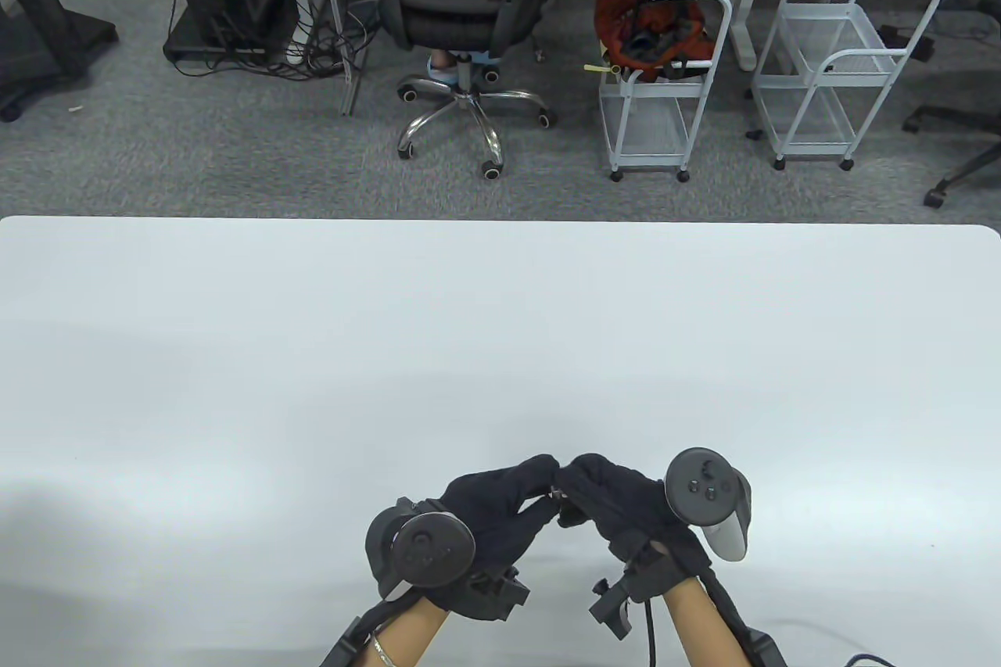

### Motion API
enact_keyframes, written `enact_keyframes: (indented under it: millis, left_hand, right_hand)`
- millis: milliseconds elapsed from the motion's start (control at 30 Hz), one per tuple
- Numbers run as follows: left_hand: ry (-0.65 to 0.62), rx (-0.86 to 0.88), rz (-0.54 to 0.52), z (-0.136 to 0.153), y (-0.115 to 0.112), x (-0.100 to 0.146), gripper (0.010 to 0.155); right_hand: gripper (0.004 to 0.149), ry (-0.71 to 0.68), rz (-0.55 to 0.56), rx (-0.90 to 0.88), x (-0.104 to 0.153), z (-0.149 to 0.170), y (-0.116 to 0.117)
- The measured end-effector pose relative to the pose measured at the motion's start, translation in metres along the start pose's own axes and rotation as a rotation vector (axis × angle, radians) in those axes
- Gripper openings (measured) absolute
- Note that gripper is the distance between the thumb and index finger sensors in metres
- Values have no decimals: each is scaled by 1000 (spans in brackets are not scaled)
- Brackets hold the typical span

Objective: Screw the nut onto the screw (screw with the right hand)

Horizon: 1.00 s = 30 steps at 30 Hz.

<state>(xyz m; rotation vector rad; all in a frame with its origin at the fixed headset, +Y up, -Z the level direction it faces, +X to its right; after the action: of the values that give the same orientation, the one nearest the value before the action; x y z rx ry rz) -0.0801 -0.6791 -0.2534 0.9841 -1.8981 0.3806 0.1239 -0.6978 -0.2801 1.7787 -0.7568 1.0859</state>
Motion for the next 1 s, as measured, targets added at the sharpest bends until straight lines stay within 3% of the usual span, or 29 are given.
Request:
enact_keyframes:
  millis: [33,167,367,533,667,767,900,1000]
  left_hand:
    - [2,2,0,0,0,0,44]
    - [-5,47,14,-1,-1,0,44]
    - [-3,8,1,0,0,0,44]
    - [-11,47,14,-3,-1,0,44]
    - [2,20,5,-1,0,0,44]
    - [-2,5,0,-2,2,0,44]
    - [-8,23,3,-3,1,0,44]
    - [-4,23,7,-2,1,0,44]
  right_hand:
    - [50,2,-6,17,0,0,0]
    - [47,-18,189,14,2,-1,-5]
    - [51,1,25,25,1,-3,-1]
    - [46,-16,174,12,4,-3,-6]
    - [48,-14,105,15,3,-3,-5]
    - [50,0,-10,31,1,-3,0]
    - [46,-19,157,7,3,-2,-4]
    - [47,-1,109,22,3,-2,-4]
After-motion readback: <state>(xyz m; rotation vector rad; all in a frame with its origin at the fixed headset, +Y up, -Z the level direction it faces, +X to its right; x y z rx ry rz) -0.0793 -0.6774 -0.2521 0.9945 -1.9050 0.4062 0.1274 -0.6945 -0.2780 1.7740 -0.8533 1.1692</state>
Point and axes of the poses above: the tracker on the back of each hand, its own z axis roughly to the little-finger side, its own x axis roughly from the fingertips to the wrist, y = z × x, the point moved 2 cm from there along -x, roughly from the wrist to the fingertips, and after that the axes turned 4 degrees about y, right-handed, at the moved point
